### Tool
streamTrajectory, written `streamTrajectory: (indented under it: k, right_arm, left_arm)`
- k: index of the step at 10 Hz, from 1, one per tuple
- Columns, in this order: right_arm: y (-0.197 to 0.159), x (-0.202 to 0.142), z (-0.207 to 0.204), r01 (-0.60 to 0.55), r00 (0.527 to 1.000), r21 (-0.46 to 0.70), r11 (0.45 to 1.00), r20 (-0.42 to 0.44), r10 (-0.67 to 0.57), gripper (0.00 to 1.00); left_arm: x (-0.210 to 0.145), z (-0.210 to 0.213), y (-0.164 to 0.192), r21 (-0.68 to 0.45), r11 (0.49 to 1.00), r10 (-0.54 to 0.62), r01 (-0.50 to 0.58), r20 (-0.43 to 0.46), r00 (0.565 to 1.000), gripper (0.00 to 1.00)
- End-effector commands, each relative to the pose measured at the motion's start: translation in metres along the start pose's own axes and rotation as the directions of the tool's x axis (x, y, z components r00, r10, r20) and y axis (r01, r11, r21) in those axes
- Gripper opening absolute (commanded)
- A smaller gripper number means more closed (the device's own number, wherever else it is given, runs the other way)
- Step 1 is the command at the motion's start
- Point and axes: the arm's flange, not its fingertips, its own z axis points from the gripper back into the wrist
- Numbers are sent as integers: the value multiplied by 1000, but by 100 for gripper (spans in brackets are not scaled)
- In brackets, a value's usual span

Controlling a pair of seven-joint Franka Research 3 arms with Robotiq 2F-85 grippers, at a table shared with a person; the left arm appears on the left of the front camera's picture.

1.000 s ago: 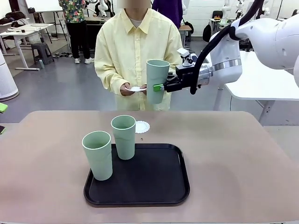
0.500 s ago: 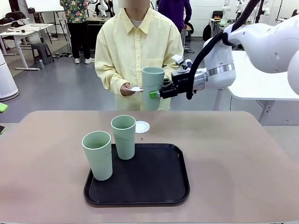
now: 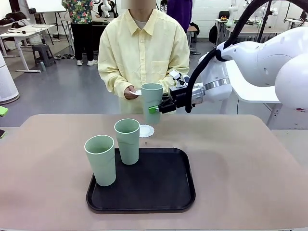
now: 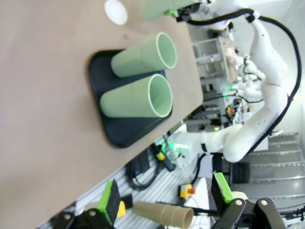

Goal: Place coasters on the table and set cups on them.
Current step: Pick up one Reusable plastic cup and place it on a coaster set by the human.

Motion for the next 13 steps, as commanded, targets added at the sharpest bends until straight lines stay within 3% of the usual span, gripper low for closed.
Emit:
streamTrajectory:
  k: [1,8,13]
  right_arm:
    - [-16,-2,0,-22,1000,-33,999,13,23,84]
    - [-44,-18,-40,-4,1000,-5,1000,-22,4,84]
    - [-33,-23,-42,-13,1000,-2,1000,-1,13,84]
  left_arm:
    - [0,0,1,-17,1000,-20,20,7,1000,100]
    - [0,0,1,-17,1000,-20,20,7,1000,100]
    - [0,0,1,-17,1000,-20,20,7,1000,100]
